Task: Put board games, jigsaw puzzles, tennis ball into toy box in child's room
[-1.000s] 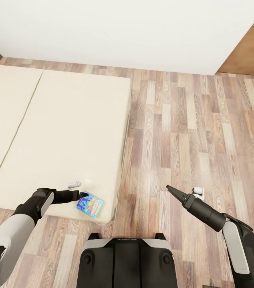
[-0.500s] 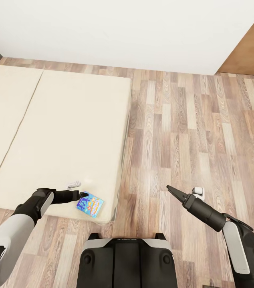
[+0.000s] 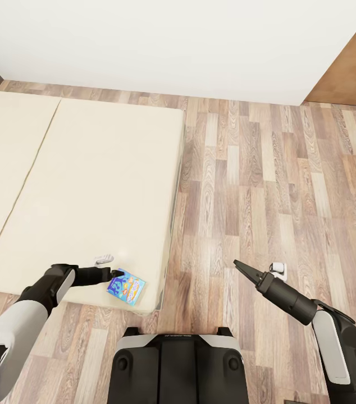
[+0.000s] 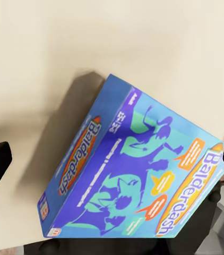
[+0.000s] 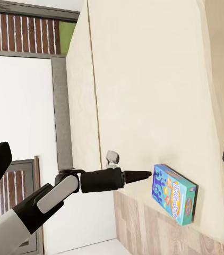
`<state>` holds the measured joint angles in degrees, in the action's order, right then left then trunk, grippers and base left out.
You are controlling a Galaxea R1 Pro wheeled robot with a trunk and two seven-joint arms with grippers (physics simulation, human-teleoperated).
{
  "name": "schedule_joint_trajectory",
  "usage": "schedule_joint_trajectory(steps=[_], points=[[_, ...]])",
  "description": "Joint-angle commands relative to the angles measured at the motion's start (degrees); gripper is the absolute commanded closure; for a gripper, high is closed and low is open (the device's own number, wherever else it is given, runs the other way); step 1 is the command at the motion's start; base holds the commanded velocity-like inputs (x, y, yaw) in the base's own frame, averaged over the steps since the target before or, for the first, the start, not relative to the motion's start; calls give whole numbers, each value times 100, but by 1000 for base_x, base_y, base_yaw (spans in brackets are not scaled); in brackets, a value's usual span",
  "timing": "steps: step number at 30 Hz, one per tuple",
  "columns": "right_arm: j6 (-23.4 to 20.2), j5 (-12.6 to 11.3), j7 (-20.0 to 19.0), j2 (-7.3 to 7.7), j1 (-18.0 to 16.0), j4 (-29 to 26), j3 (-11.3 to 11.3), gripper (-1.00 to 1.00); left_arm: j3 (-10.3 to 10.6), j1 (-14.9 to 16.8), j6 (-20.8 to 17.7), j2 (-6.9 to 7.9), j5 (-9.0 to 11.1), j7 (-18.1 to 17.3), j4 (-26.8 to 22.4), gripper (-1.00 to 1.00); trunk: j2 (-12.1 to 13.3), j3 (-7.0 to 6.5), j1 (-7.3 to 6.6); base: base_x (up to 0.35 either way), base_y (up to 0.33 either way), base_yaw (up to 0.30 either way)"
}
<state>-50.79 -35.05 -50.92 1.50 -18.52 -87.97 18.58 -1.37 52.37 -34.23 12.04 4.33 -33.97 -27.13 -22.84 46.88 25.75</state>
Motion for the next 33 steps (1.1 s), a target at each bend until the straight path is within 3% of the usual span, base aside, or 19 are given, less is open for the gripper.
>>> schedule_joint_trajectory(steps=[1,9,19,33], points=[[-27,-2,-14,0,-3,-1,5,-100,-14,1,-64,1,44,-31,-2,-100,-8,6,3,0,0,0],[-27,-2,-14,4,-3,-1,5,-100,-13,1,-240,48,8,-375,-2,-100,-8,6,3,0,0,0],[-27,-2,-14,8,-3,-1,5,-100,-13,1,-602,63,-204,-433,-2,-100,-8,6,3,0,0,0],[-26,-2,-14,21,-3,22,12,-100,-6,1,-1125,141,-222,-452,-2,-100,-8,6,3,0,0,0]])
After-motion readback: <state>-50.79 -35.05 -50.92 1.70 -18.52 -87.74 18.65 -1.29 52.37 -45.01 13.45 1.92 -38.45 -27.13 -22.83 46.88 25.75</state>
